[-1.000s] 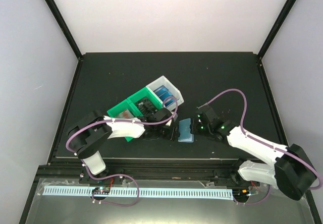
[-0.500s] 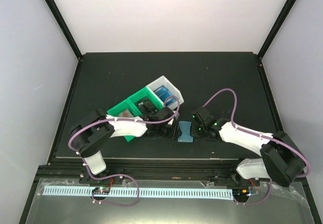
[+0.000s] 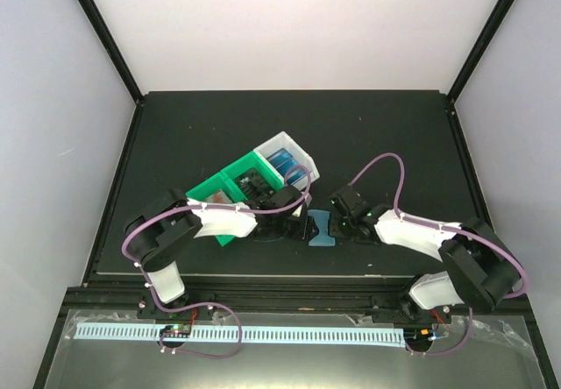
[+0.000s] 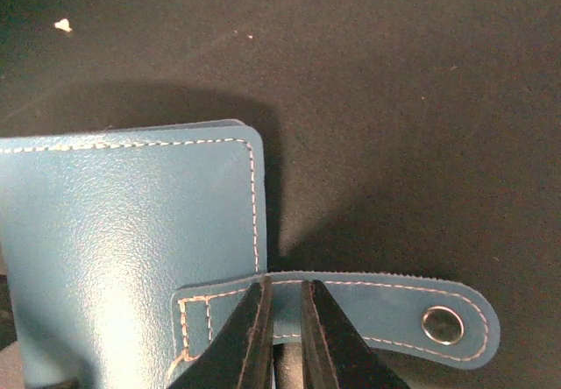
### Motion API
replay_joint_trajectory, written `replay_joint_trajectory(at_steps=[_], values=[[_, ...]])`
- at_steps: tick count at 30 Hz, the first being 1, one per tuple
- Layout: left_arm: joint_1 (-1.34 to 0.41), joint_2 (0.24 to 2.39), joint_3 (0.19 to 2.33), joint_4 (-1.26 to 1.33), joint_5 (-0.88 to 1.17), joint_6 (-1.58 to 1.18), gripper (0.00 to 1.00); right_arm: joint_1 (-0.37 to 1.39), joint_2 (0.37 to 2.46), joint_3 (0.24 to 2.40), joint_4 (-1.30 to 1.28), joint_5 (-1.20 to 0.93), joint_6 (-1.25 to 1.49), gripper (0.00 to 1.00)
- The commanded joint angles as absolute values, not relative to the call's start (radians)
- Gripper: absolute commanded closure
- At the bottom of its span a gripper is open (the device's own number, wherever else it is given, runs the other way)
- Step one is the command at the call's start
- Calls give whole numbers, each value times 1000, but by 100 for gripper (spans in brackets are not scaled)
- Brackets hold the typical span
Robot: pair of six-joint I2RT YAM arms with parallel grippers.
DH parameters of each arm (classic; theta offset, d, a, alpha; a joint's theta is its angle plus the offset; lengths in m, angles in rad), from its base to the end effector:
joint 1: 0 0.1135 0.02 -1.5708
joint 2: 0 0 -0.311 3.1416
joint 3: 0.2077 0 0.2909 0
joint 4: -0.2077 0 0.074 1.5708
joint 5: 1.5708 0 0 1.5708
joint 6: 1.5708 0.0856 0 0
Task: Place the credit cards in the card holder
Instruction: Turn over the card holder at the center of the board.
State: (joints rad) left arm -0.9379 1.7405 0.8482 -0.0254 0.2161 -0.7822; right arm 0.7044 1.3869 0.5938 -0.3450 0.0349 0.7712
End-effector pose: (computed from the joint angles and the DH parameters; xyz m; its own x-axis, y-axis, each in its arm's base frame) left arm 0.2180 -0.3283 0.1109 -0.9427 0.1211 -0.3110 0.2822 0.7867 -0.5491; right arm 0.2096 0.1742 0.1137 -0.9394 0.1158 -0.3228 0.0261 0.9626 0.2696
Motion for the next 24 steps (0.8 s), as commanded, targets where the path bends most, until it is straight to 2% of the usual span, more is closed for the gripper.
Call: replay_joint_trajectory(at_steps=[1,9,11,15,17,19,24], values=[[-934,1784,841,25,286,-837,49,703,1413,555,-306,17,780,87],[-900,1805,826,114,365,-879,54,703,1414,526,-253,-14,788,87],[-895,1798,815,138,364,-873,59,701,1408,515,-241,-22,795,87],[-885,1783,815,147,340,-803,77,702,1348,491,-214,-27,804,85],[-884,1768,816,150,340,-748,88,702,1272,482,-217,-13,813,81],[-884,1735,818,145,338,-675,94,702,1187,488,-248,9,818,74],[-889,1600,806,146,331,-471,98,700,938,536,-381,84,825,59]])
